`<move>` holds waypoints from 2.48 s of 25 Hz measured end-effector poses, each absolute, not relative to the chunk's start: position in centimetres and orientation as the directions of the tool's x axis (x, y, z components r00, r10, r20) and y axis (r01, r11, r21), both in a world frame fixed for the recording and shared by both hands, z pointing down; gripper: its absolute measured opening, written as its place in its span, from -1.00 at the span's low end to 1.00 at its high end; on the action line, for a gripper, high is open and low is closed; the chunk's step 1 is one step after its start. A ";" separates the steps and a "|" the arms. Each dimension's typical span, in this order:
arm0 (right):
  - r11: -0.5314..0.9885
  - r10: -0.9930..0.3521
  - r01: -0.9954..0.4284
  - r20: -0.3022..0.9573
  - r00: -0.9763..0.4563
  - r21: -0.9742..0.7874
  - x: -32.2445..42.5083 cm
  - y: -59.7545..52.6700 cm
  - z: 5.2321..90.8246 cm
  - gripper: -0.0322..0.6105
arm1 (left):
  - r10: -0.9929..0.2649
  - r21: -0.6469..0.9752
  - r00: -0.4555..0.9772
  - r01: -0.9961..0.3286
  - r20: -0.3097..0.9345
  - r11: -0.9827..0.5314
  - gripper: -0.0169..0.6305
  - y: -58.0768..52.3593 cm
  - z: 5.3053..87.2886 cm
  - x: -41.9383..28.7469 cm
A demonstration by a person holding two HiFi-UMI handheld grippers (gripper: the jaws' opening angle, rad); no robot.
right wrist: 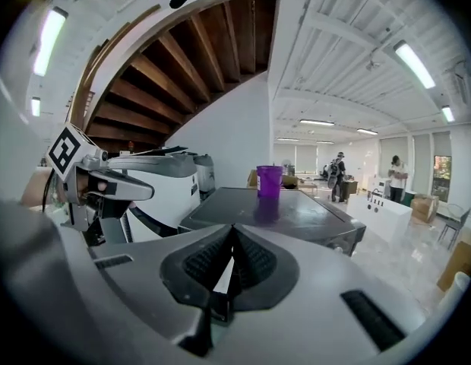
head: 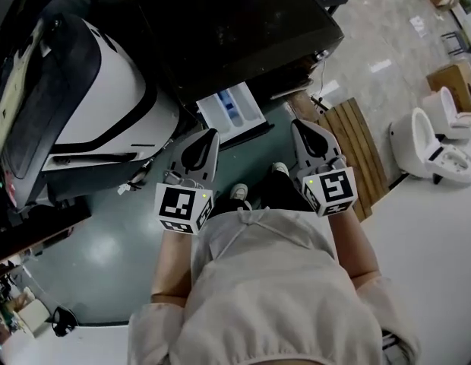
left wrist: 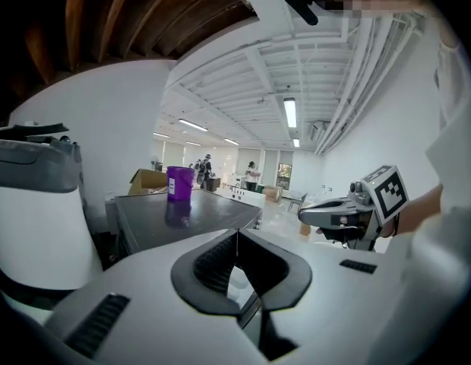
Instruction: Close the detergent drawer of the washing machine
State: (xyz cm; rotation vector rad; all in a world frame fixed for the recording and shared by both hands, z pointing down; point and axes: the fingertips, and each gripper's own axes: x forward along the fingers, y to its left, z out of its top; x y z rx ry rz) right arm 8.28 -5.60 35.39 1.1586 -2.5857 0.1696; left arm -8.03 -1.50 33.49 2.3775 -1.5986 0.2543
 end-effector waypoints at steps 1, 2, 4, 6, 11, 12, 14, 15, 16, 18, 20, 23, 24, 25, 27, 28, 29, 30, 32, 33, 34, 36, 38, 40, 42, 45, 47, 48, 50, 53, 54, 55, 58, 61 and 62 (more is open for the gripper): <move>0.692 -0.687 -0.722 0.324 -0.650 0.017 8.1 -6.4 35.5 -0.89 | -0.890 0.123 0.351 -0.936 0.291 -0.329 -0.88 -1.7 33.6 -7.9; 0.716 -0.664 -0.698 0.329 -0.672 0.020 8.0 -7.1 35.7 -0.89 | -0.899 0.125 0.323 -0.946 0.297 -0.299 -0.88 -1.8 33.9 -7.8; 0.760 -0.617 -0.649 0.338 -0.711 0.024 7.9 -8.3 36.0 -0.89 | -0.913 0.133 0.263 -0.964 0.311 -0.232 -0.88 -1.9 34.6 -7.4; 0.797 -0.573 -0.604 0.345 -0.744 0.019 7.8 -9.4 36.5 -0.89 | -0.924 0.149 0.212 -0.974 0.318 -0.172 -0.88 -2.1 35.2 -7.0; 0.869 -0.461 -0.494 0.369 -0.807 0.004 7.6 -10.7 38.3 -0.89 | -0.933 0.172 0.109 -0.984 0.342 -0.052 -0.88 -2.1 37.4 -5.8; 0.881 -0.439 -0.473 0.374 -0.817 -0.001 7.6 -10.8 38.8 -0.89 | -0.932 0.170 0.088 -0.985 0.353 -0.029 -0.88 -2.1 38.0 -5.5; 0.902 -0.394 -0.432 0.387 -0.834 -0.012 7.5 -10.9 39.9 -0.89 | -0.924 0.169 0.050 -0.986 0.378 0.016 -0.88 -1.7 39.5 -5.0; 0.911 -0.372 -0.412 0.394 -0.840 -0.017 7.4 -10.8 40.5 -0.89 | -0.919 0.173 0.033 -0.984 0.392 0.038 -0.88 -1.5 40.3 -4.7; 0.919 -0.352 -0.393 0.401 -0.846 -0.023 7.4 -10.8 41.0 -0.89 | -0.914 0.180 0.017 -0.982 0.406 0.061 -0.88 -1.3 41.1 -4.5; 0.932 -0.316 -0.361 0.413 -0.854 -0.034 7.5 -10.8 42.1 -0.89 | -0.904 0.193 -0.015 -0.975 0.427 0.107 -0.88 -0.9 42.7 -4.1; 0.942 -0.286 -0.334 0.422 -0.860 -0.042 7.5 -10.9 43.1 -0.89 | -0.896 0.199 -0.042 -0.969 0.443 0.144 -0.88 -0.8 44.2 -3.7; 0.953 -0.255 -0.301 0.428 -0.867 -0.043 7.3 -11.4 44.4 -0.89 | -0.887 0.207 -0.066 -0.962 0.457 0.179 -0.88 -0.7 46.3 -3.2; 0.954 -0.249 -0.295 0.428 -0.869 -0.043 7.2 -11.5 44.8 -0.89 | -0.884 0.210 -0.072 -0.959 0.463 0.189 -0.88 -0.7 47.0 -3.0; 0.956 -0.245 -0.291 0.427 -0.870 -0.045 7.1 -11.6 45.1 -0.89 | -0.880 0.214 -0.077 -0.957 0.470 0.198 -0.88 -0.6 47.7 -2.9; 0.957 -0.239 -0.286 0.426 -0.873 -0.051 6.9 -11.8 45.7 -0.89 | -0.870 0.219 -0.088 -0.951 0.485 0.218 -0.88 -0.4 49.0 -2.8; 0.957 -0.236 -0.285 0.425 -0.874 -0.055 6.9 -11.9 46.0 -0.89 | -0.865 0.220 -0.093 -0.949 0.492 0.227 -0.88 -0.3 49.6 -2.8; 0.957 -0.234 -0.285 0.424 -0.875 -0.060 6.8 -11.9 46.3 -0.89 | -0.861 0.220 -0.098 -0.947 0.499 0.235 -0.88 -0.3 50.2 -2.9; 0.956 -0.232 -0.285 0.424 -0.876 -0.066 6.9 -11.9 46.6 -0.89 | -0.857 0.219 -0.103 -0.945 0.505 0.243 -0.88 -0.3 50.7 -3.0; 0.956 -0.226 -0.284 0.432 -0.873 -0.073 7.0 -11.9 47.6 -0.89 | -0.850 0.216 -0.113 -0.942 0.515 0.257 -0.88 -0.4 51.6 -3.2; 0.956 -0.224 -0.283 0.441 -0.869 -0.074 7.0 -11.9 48.1 -0.89 | -0.846 0.216 -0.119 -0.940 0.519 0.264 -0.88 -0.5 52.1 -3.3; 0.957 -0.221 -0.282 0.452 -0.864 -0.071 7.1 -11.9 48.7 -0.89 | -0.843 0.216 -0.124 -0.938 0.523 0.272 -0.88 -0.6 52.5 -3.4; 0.957 -0.218 -0.281 0.468 -0.857 -0.069 7.2 -11.8 49.4 -0.89 | -0.838 0.219 -0.132 -0.933 0.529 0.285 -0.88 -0.7 53.1 -3.6; 0.957 -0.215 -0.282 0.470 -0.856 -0.076 7.1 -11.8 49.6 -0.89 | -0.834 0.221 -0.138 -0.929 0.534 0.295 -0.88 -0.8 53.3 -3.8; 0.956 -0.212 -0.280 0.464 -0.860 -0.081 7.0 -11.9 49.4 -0.89 | -0.830 0.229 -0.141 -0.924 0.540 0.306 -0.88 -0.9 53.4 -3.9; 0.957 -0.211 -0.278 0.457 -0.864 -0.082 6.7 -12.0 49.1 -0.89 | -0.830 0.251 -0.141 -0.914 0.539 0.318 -0.88 -0.9 53.4 -4.0; 0.956 -0.212 -0.279 0.450 -0.867 -0.088 6.5 -12.3 48.9 -0.89 | -0.831 0.280 -0.141 -0.900 0.538 0.334 -0.88 -1.0 53.4 -4.0; 0.957 -0.211 -0.277 0.447 -0.869 -0.088 6.4 -12.4 48.8 -0.89 | -0.828 0.276 -0.138 -0.902 0.543 0.332 -0.88 -1.1 53.4 -3.9; 0.958 -0.209 -0.275 0.446 -0.870 -0.087 6.3 -12.4 48.7 -0.89 | -0.826 0.273 -0.135 -0.904 0.548 0.329 -0.88 -1.3 53.4 -3.9; 0.959 -0.205 -0.270 0.447 -0.871 -0.085 6.1 -12.5 48.7 -0.89 | -0.820 0.264 -0.134 -0.907 0.556 0.327 -0.88 -2.0 53.4 -4.1; 0.959 -0.200 -0.269 0.453 -0.869 -0.092 5.9 -12.7 48.8 -0.89 | -0.818 0.257 -0.152 -0.904 0.555 0.342 -0.88 -2.9 53.3 -4.8; 0.959 -0.198 -0.268 0.454 -0.869 -0.094 5.8 -12.8 48.8 -0.89 | -0.819 0.265 -0.154 -0.899 0.553 0.348 -0.88 -3.2 53.3 -5.0; 0.959 -0.198 -0.267 0.454 -0.869 -0.093 5.6 -12.9 48.8 -0.89 | -0.821 0.274 -0.154 -0.895 0.550 0.351 -0.88 -3.4 53.3 -5.2; 0.960 -0.205 -0.269 0.450 -0.869 -0.083 4.9 -13.5 48.7 -0.89 | -0.829 0.278 -0.149 -0.898 0.538 0.342 -0.88 -4.4 53.2 -5.9; 0.955 -0.219 -0.285 0.446 -0.868 -0.086 4.2 -14.3 48.5 -0.89 | -0.833 0.267 -0.144 -0.906 0.534 0.328 -0.88 -5.6 53.2 -6.7; 0.953 -0.223 -0.291 0.448 -0.866 -0.088 4.0 -14.5 48.5 -0.89 | -0.833 0.263 -0.141 -0.909 0.536 0.323 -0.88 -6.0 53.2 -7.0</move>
